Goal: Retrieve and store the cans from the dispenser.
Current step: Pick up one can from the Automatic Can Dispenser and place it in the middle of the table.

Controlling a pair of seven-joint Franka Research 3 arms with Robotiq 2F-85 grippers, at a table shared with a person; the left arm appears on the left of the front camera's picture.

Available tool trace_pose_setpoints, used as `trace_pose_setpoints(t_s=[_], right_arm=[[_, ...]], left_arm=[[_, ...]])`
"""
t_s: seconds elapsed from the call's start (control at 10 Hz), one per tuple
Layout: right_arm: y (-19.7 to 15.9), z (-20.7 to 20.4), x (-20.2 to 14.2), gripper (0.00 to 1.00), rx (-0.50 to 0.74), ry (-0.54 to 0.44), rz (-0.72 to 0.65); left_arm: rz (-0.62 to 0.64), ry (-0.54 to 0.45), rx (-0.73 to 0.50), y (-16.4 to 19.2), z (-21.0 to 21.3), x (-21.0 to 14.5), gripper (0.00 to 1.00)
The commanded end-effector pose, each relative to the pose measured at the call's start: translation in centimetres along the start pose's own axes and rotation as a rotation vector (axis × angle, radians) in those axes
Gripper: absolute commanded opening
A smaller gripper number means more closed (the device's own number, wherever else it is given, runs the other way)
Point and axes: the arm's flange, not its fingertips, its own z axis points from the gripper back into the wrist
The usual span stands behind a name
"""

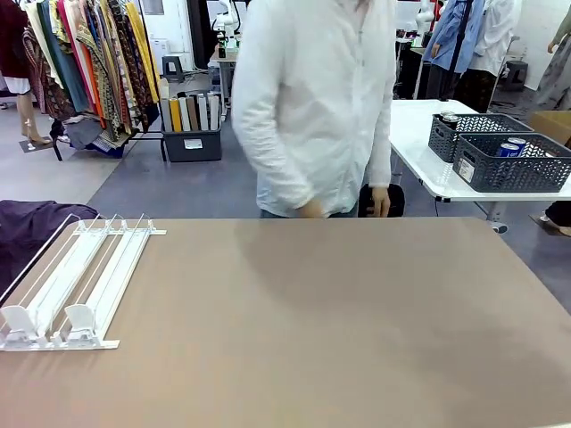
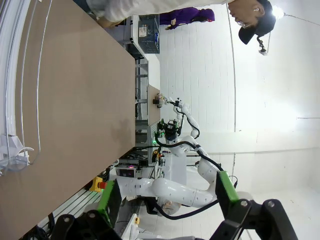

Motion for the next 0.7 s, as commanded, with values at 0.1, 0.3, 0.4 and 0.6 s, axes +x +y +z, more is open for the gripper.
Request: trace_pose_setpoints(t_s=[0.1, 0.3, 0.4, 0.6], right_arm=[[0.4, 0.07, -0.11, 1.0, 0.002, 0.007, -0.007], [0.4, 0.07, -0.11, 1.0, 0.002, 0.007, -0.007], [0.4, 0.07, -0.11, 1.0, 0.002, 0.007, -0.007], [0.4, 0.07, -0.11, 1.0, 0.002, 0.007, -0.007]], left_arm=[[-0.002, 0.001, -0.009, -0.28, 0.06, -0.18, 1.0], [-0.002, 0.001, -0.009, -0.28, 0.06, -0.18, 1.0], [-0.002, 0.001, -0.009, -0.28, 0.06, -0.18, 1.0], [-0.002, 0.001, -0.009, -0.28, 0.06, -0.18, 1.0]])
